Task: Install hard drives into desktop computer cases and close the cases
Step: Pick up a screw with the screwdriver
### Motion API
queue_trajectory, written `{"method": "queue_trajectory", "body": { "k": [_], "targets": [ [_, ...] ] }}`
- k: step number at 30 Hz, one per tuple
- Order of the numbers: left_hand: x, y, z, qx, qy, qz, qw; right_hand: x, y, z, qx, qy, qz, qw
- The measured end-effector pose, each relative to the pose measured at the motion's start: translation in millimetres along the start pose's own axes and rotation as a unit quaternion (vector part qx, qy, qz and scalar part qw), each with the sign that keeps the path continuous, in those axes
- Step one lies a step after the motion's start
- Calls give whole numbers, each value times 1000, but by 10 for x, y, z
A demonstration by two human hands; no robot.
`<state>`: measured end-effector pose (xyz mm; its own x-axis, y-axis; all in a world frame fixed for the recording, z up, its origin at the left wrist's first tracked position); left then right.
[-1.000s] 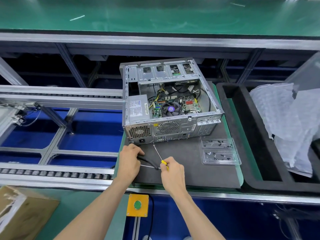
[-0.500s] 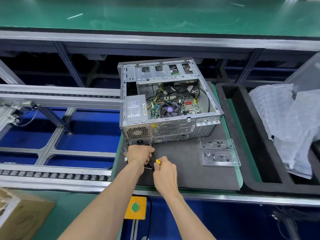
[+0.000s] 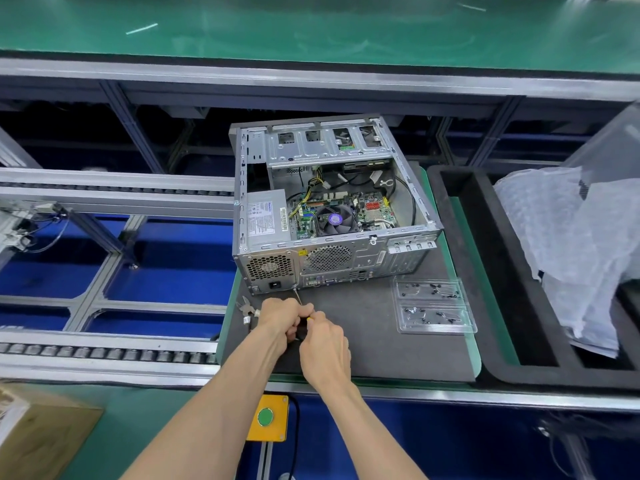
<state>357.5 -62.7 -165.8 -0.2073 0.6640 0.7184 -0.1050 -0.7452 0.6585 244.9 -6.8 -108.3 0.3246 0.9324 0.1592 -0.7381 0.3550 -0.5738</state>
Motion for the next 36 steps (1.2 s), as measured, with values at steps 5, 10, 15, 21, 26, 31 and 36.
{"method": "queue_trajectory", "body": {
  "k": [5,10,15,21,26,31,36],
  "targets": [
    [-55,-26,38,0,16,0,1000,33,100,3,-66,9,-50,997],
    [-62,-16,136,-24,33,-12,999,109,106,-50,-75,38,-86,993],
    [-42,-20,82,-9,-21,-2,1000,110,35,-17,0,46,-56,997],
    [-25,-1,92,-1,-16,-14,1000,92,-26,-22,-24,20,-57,998],
    [9,10,137,16,17,-26,999,140,-6,-1,-58,39,-91,993],
    [43,-6,110,24,-13,-32,999,131,22,-22,-42,55,-109,992],
    [14,-19,93,11,-23,-14,1000,116,-4,-45,-74,45,-114,990]
  ]
}}
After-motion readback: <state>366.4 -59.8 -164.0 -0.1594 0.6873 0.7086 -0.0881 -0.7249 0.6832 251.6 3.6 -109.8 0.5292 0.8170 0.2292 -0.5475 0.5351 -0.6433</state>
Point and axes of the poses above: each hand's wrist, its own x-axis away from the middle knuckle, its own z-axis out of the back of the hand, y = z × x, the point moved 9 cm from there along -x, towards the middle knuckle, and after that the axes turned 5 degrees about y, right-handed, at the moved point
